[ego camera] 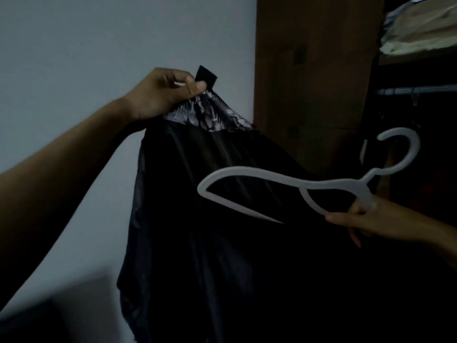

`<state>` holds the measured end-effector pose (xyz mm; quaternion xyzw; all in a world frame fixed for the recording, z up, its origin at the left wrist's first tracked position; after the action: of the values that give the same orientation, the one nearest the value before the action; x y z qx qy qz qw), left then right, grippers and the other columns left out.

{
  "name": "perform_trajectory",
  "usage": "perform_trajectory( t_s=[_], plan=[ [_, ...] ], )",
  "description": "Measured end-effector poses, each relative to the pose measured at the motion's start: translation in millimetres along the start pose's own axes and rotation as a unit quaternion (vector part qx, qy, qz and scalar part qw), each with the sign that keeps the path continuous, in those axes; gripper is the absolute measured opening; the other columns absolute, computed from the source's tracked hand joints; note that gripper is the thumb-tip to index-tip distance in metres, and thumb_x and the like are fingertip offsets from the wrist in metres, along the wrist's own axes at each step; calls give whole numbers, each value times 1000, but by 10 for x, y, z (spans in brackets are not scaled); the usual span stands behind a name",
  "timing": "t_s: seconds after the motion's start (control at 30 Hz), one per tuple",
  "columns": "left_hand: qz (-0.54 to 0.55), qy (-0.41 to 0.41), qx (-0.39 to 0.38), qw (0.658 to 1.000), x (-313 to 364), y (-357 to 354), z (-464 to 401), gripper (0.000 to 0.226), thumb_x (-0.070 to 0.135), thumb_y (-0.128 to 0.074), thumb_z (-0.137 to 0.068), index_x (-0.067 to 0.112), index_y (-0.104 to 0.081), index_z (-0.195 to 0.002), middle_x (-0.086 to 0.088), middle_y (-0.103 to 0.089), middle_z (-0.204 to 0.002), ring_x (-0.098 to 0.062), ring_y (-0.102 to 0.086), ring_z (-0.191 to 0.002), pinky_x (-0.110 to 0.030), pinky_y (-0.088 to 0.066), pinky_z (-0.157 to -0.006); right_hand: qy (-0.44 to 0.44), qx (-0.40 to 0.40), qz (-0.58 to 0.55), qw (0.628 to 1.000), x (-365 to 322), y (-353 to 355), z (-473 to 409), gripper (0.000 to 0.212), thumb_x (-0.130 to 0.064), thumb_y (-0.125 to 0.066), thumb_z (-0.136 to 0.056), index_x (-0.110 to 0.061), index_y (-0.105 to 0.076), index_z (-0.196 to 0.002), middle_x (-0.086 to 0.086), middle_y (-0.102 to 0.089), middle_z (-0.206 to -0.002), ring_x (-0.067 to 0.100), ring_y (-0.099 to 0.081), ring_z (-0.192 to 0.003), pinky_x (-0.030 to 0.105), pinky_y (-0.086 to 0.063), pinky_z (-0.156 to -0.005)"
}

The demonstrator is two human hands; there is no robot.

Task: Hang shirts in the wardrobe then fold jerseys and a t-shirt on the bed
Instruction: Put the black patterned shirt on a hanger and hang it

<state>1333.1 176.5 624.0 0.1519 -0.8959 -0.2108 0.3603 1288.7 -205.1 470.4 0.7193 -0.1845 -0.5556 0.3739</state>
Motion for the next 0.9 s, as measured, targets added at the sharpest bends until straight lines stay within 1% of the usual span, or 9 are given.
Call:
perform_trajectory(
  t_s=[0.13,0.27,0.33,0.4,0.47,0.57,0.7,0.8,0.9],
  plan=[
    [12,19,22,1000,-97,3,28,28,26,-64,-98,15,-60,-72,11,-65,-59,2,-57,-56,-10,-45,-58,-26,-1,46,999,-195,-96,-104,99,-95,-63,-43,3,-67,-53,5,-38,-39,11,-38,-34,17,-35,-44],
    [54,40,31,997,-142,-18,46,28,28,-65,-97,14,-59,-74,6,-68,-65,-4,-62,-60,-17,-50,-62,-60,107,106,987,-282,-65,-269,82,-80,-56,-54,1,-69,-53,6,-49,-39,12,-47,-33,25,-40,-47],
    [107,60,19,992,-152,-26,74,25,29,-64,-98,6,-67,-88,-7,-72,-83,-13,-68,-72,-23,-56,-72,-42,160,104,981,-308,-76,-337,73,-75,-59,-63,-5,-68,-48,5,-54,-39,11,-51,-34,27,-40,-50],
    [137,86,-2,987,-128,-97,107,36,30,-61,-99,-3,-68,-111,-16,-74,-104,-21,-72,-85,-30,-58,-82,-5,200,87,976,-361,-137,-404,66,-66,-65,-75,-6,-65,-45,5,-53,-38,10,-50,-33,26,-38,-50],
    [143,101,-16,984,-98,-223,137,41,28,-59,-100,-8,-66,-119,-18,-74,-110,-23,-74,-91,-31,-59,-85,32,216,59,974,-456,-247,-488,62,-59,-68,-80,-7,-64,-45,4,-47,-35,9,-46,-31,21,-36,-45],
    [163,110,-24,980,-71,-398,158,38,24,-57,-101,-9,-66,-118,-19,-75,-109,-25,-74,-96,-30,-59,-85,80,163,7,983,-538,-512,-645,58,-55,-69,-83,-9,-66,-49,3,-43,-37,13,-43,-35,18,-33,-41],
    [214,120,-42,968,-64,-462,189,31,23,-55,-102,-3,-71,-107,-14,-78,-99,-21,-76,-87,-26,-58,-76,59,56,-63,995,-442,-903,-841,48,-51,-62,-90,-12,-77,-66,7,-47,-43,17,-42,-40,20,-32,-42],
    [224,117,-70,965,-65,-447,214,29,22,-54,-101,0,-72,-97,-11,-79,-90,-19,-76,-79,-25,-59,-73,37,39,-72,996,-360,-1135,-962,47,-52,-57,-93,-12,-79,-81,2,-54,-42,10,-48,-40,18,-39,-48],
    [189,99,-91,973,-103,-184,262,22,22,-62,-88,8,-77,-80,-5,-77,-78,-13,-73,-67,-22,-58,-67,17,37,-56,998,-241,-1231,-1053,44,-56,-56,-92,-18,-75,-86,1,-67,-55,6,-57,-44,19,-45,-53]
  ],
)
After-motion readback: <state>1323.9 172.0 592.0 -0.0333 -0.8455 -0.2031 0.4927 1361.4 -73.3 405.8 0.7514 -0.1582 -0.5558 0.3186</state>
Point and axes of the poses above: each hand's wrist, its own z-axis away from the middle knuckle, its own y-axis out of the back of the hand, x = y × z, the point moved 2 cm from there along -z, towards the middle knuckle
